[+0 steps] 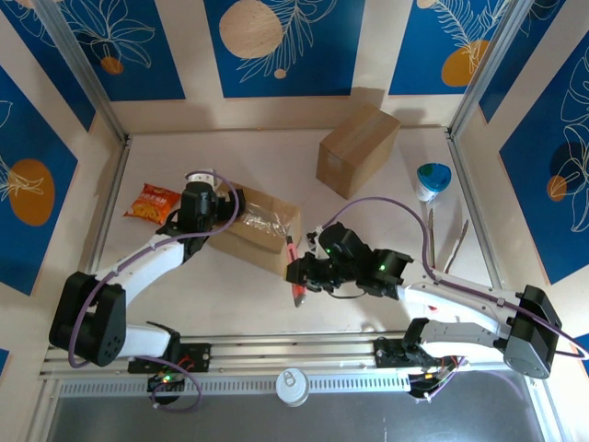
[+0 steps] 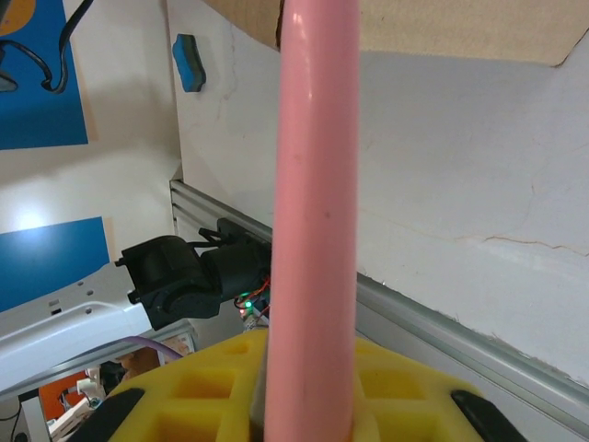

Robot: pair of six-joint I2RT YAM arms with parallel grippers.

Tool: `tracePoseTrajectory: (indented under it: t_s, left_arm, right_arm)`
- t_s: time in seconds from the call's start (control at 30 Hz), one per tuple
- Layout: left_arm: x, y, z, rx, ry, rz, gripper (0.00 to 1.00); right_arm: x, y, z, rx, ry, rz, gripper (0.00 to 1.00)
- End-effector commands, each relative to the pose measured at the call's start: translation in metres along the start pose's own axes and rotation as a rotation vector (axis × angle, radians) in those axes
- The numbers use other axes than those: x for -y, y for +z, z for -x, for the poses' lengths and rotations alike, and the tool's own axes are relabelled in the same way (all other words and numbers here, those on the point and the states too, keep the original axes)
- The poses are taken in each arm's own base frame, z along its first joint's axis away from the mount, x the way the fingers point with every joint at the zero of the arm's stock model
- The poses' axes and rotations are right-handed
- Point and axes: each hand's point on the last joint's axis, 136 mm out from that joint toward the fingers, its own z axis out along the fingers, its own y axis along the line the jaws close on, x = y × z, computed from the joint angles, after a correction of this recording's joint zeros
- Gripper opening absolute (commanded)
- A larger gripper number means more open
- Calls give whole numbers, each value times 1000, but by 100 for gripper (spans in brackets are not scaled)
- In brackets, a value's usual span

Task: Unpack the express box

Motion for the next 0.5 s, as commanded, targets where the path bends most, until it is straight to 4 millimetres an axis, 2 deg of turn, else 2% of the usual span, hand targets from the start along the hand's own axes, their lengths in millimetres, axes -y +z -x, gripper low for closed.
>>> tracePoseTrajectory:
  t_s: [0.0,0.47]
  left_arm:
    - [-45,4,-110,-356,56,159,100]
    - [-45,2,-108,-353,53,156,100]
  right_arm:
    - [-12,0,-26,-95,-39,64,0]
    - [-17,-15,-31,-68,-63,68,0]
